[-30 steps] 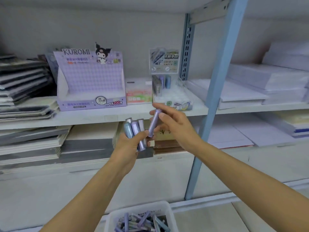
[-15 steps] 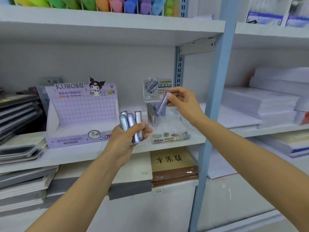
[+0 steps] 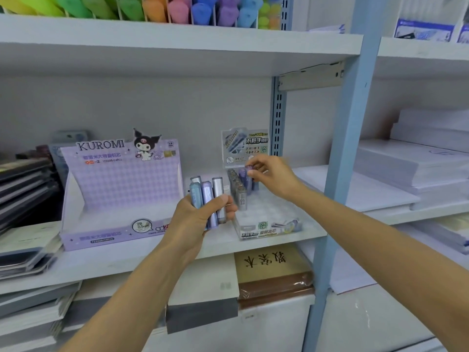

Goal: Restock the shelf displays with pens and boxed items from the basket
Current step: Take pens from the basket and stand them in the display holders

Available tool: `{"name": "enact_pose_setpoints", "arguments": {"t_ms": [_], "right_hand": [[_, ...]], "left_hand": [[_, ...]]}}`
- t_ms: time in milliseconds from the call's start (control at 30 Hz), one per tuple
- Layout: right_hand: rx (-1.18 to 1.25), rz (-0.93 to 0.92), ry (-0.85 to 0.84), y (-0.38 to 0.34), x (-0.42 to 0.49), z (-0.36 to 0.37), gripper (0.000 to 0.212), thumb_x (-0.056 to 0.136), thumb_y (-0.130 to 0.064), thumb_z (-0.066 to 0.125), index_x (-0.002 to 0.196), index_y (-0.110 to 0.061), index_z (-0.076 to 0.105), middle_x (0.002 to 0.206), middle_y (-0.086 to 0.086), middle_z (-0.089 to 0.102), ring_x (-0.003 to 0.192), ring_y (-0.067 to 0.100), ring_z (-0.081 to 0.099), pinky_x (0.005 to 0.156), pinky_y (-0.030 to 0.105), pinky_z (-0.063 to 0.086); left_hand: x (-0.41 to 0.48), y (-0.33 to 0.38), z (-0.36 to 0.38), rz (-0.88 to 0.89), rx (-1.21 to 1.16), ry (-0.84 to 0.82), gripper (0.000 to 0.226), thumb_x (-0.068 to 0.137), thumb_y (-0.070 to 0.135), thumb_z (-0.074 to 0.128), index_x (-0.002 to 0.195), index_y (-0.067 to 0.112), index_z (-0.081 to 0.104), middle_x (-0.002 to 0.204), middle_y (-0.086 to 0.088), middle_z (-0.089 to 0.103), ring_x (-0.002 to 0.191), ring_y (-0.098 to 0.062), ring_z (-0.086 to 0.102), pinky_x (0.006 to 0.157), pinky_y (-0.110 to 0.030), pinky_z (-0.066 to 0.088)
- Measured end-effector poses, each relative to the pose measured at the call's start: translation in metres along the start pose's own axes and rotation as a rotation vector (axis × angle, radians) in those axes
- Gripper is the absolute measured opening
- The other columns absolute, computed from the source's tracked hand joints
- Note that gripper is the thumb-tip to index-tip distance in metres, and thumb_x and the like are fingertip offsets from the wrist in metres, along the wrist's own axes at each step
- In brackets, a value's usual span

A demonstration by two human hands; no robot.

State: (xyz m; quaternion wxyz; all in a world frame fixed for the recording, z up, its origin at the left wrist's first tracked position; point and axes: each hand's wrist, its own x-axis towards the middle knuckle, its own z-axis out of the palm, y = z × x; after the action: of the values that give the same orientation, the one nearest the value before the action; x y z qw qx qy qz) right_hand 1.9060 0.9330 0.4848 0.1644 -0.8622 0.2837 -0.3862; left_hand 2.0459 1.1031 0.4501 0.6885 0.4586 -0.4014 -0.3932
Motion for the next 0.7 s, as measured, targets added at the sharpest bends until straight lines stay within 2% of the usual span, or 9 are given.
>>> {"name": "enact_pose_setpoints", "arguments": {"t_ms": [67,167,300,467,567,700], "right_hand": [[0.015,0.014,-0.031,0.003,0.003,-0.004,0.015,0.091,-0.012,0.065,0.105,-0.008,0.066,0.094,0.005,0.067,0.083,0.014,0.061,0.074,0.015,0.052],[0.074,0.044,-0.006,0.002,0.005,-0.003,0.019,0.089,-0.010,0.067,0.107,-0.008,0.061,0.086,0.003,0.062,0.079,0.018,0.062,0.077,0.031,0.057],[0.037,-0.002,0.050,0.000,0.006,0.004,0.016,0.087,-0.011,0.068,0.101,-0.012,0.060,0.082,-0.002,0.062,0.074,0.010,0.060,0.073,0.024,0.052],[0.018,-0.039,0.078,0.002,0.005,0.004,0.009,0.087,-0.009,0.068,0.093,-0.009,0.061,0.084,-0.005,0.061,0.073,0.001,0.056,0.069,0.012,0.046],[0.016,-0.078,0.097,0.004,0.002,0.001,0.009,0.087,-0.008,0.069,0.089,-0.007,0.061,0.082,-0.003,0.062,0.072,0.003,0.057,0.067,0.007,0.045],[0.003,-0.104,0.067,0.007,0.000,0.001,0.007,0.088,-0.008,0.067,0.089,-0.008,0.061,0.086,0.000,0.065,0.078,0.009,0.061,0.071,0.008,0.047]], "left_hand": [[0.001,0.000,0.000,-0.001,0.000,0.001,0.048,0.062,0.031,0.078,0.099,0.003,0.068,0.091,-0.016,0.075,0.084,-0.028,0.072,0.084,-0.038,0.059],[0.002,0.000,0.001,0.006,-0.005,-0.014,0.043,0.063,0.029,0.077,0.096,0.002,0.070,0.089,-0.017,0.075,0.080,-0.026,0.072,0.076,-0.031,0.060],[0.000,-0.001,0.004,0.001,0.018,-0.022,0.045,0.064,0.029,0.076,0.098,0.001,0.068,0.087,-0.017,0.075,0.079,-0.025,0.072,0.070,-0.027,0.059],[-0.003,-0.003,0.003,-0.015,0.038,-0.034,0.039,0.067,0.027,0.073,0.097,0.002,0.068,0.087,-0.018,0.074,0.080,-0.025,0.072,0.077,-0.031,0.060],[-0.005,0.000,0.003,-0.014,0.018,-0.052,0.040,0.069,0.025,0.073,0.099,-0.001,0.067,0.087,-0.018,0.074,0.079,-0.025,0.072,0.075,-0.030,0.060],[-0.007,0.002,0.004,-0.017,0.010,-0.055,0.043,0.068,0.024,0.073,0.102,-0.002,0.065,0.086,-0.017,0.074,0.079,-0.025,0.072,0.072,-0.028,0.060]]}}
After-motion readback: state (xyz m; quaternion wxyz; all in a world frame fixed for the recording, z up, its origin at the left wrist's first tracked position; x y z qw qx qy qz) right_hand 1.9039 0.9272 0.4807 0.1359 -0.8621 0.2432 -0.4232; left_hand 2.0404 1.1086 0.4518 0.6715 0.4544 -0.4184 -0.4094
